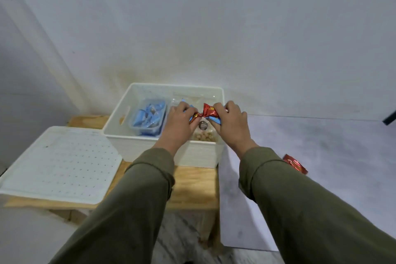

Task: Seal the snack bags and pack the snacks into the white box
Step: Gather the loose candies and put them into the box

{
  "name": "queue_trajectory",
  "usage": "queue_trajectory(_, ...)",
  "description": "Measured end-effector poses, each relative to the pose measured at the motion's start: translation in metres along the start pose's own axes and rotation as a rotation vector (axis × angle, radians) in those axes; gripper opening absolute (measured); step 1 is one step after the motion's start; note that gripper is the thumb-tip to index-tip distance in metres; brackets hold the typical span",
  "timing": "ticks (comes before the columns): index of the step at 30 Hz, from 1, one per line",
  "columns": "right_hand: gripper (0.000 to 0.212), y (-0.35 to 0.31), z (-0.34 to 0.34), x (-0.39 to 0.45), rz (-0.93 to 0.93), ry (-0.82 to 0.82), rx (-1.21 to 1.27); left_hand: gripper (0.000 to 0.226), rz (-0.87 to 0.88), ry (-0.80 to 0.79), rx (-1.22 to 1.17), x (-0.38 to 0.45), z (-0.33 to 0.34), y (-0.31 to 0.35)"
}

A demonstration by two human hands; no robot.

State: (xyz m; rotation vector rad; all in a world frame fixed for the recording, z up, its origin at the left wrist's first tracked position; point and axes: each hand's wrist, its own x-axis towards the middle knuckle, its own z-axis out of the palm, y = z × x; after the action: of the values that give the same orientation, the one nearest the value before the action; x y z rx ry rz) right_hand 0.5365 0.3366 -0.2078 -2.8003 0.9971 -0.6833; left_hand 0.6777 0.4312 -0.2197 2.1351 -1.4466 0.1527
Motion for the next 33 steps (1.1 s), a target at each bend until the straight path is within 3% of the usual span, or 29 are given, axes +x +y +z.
queue_trajectory(2,0.036,-0.022,0.020,0.008,0.014,-0.062,0.025,0.028,-0.058,-0.082,0.011,0.000,-0.005,-0.024)
queue_trajectory(8,0.043,-0.049,0.061,0.018,0.110,-0.212,0.044,0.036,-0.133,-0.262,-0.055,-0.005,0.003,-0.072)
queue_trajectory(16,0.062,-0.046,0.063,0.016,0.248,-0.293,0.135,0.050,-0.133,-0.237,-0.059,-0.004,0.011,-0.076)
queue_trajectory(25,0.057,-0.020,0.023,-0.012,0.190,-0.186,0.113,0.056,-0.103,-0.217,0.009,-0.017,0.001,-0.032)
queue_trajectory(33,0.068,0.047,-0.035,-0.096,0.265,-0.253,0.056,0.059,-0.062,-0.250,0.023,-0.061,0.023,0.056)
